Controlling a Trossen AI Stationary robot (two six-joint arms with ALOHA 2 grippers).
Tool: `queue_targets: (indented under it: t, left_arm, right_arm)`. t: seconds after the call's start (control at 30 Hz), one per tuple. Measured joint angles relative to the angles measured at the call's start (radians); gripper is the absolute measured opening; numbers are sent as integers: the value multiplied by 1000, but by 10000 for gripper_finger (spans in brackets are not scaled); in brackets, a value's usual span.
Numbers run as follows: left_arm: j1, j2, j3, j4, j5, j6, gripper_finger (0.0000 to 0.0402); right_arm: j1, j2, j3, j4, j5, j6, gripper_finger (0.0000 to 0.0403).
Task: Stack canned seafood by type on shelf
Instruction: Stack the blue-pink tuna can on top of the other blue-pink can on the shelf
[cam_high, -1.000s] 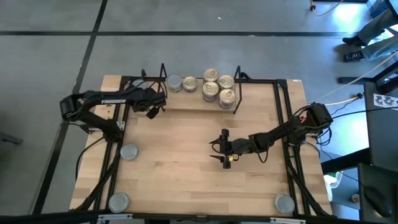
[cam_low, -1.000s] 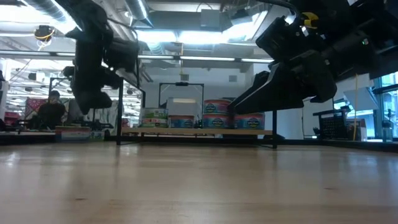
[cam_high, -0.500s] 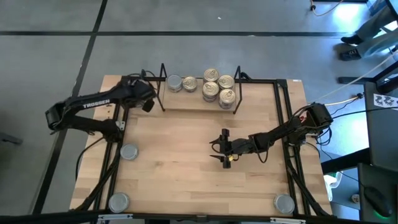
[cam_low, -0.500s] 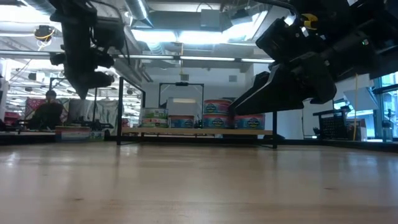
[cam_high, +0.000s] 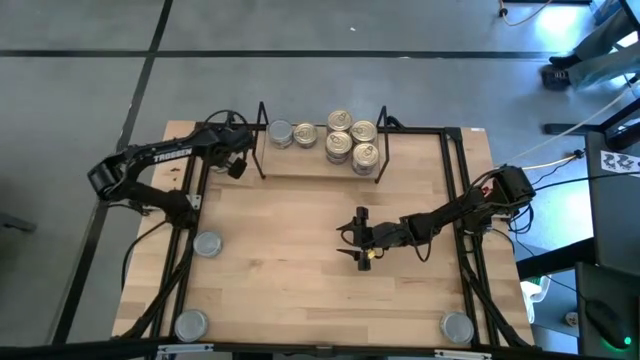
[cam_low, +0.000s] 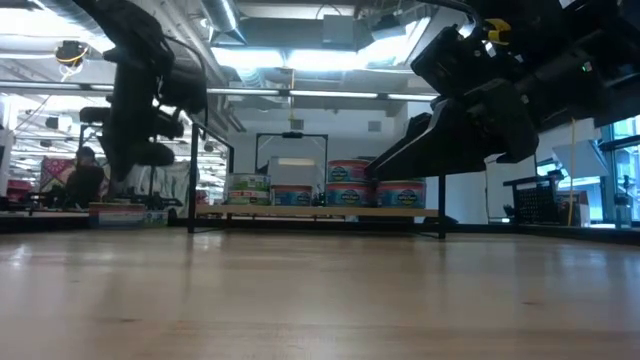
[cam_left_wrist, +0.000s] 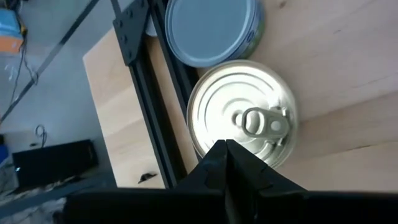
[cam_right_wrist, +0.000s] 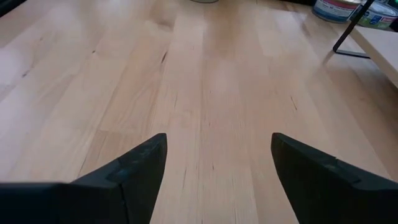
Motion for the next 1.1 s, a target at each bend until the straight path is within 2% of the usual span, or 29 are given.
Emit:
queue_targets:
  t: [0.3,0.77,1.1]
  left_arm:
    - [30,81,-7,50,2,14,3]
    - [36,88,-47,129,8,13,3]
    - [44,-10,-35,87,19,43,3]
  right_arm:
    - [0,0,0,0,-12,0,287]
    - [0,0,0,-1,-12,0,287]
    - [0,0,0,-1,-12,0,287]
